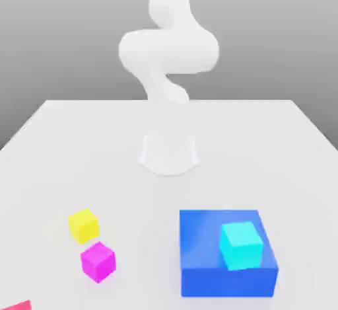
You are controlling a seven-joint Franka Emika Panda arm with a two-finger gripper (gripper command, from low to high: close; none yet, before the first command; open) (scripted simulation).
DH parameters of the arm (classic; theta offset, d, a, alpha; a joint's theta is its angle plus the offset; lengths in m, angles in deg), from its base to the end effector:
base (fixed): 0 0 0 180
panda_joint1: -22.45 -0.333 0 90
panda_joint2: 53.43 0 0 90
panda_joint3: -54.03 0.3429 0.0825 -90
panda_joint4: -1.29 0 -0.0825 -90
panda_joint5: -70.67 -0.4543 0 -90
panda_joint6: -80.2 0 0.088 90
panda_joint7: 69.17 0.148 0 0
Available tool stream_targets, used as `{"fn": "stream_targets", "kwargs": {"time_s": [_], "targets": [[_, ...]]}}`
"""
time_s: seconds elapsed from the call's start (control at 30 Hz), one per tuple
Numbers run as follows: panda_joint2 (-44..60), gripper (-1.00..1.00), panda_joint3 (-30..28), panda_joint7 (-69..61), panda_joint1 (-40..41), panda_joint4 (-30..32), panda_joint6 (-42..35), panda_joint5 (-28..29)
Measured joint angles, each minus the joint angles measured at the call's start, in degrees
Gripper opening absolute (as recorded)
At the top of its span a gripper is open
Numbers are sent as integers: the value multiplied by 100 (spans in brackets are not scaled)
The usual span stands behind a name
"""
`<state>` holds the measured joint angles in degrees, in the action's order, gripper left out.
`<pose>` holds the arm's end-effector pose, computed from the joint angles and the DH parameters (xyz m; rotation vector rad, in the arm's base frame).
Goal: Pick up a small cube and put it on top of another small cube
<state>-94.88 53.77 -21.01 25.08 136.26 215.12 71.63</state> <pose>0.4566 -0.0242 0.6463 -2.4563 1.1618 -0.9544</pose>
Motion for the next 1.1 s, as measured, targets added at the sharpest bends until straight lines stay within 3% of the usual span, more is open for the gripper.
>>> {"fn": "stream_targets", "kwargs": {"time_s": [0.5, 0.67, 0.87, 0.9, 1.1], "targets": [[3220, 0, -692, 1430, 1602, 2173, 2239, 365], [4275, 0, -908, 1381, 1952, 2770, 2992, -178], [5523, 0, -259, 948, 2456, 2611, 3988, -813], [5696, -100, -175, 940, 2539, 2580, 4134, -821], [5783, -100, -123, 943, 2589, 2565, 4208, -815]]}}
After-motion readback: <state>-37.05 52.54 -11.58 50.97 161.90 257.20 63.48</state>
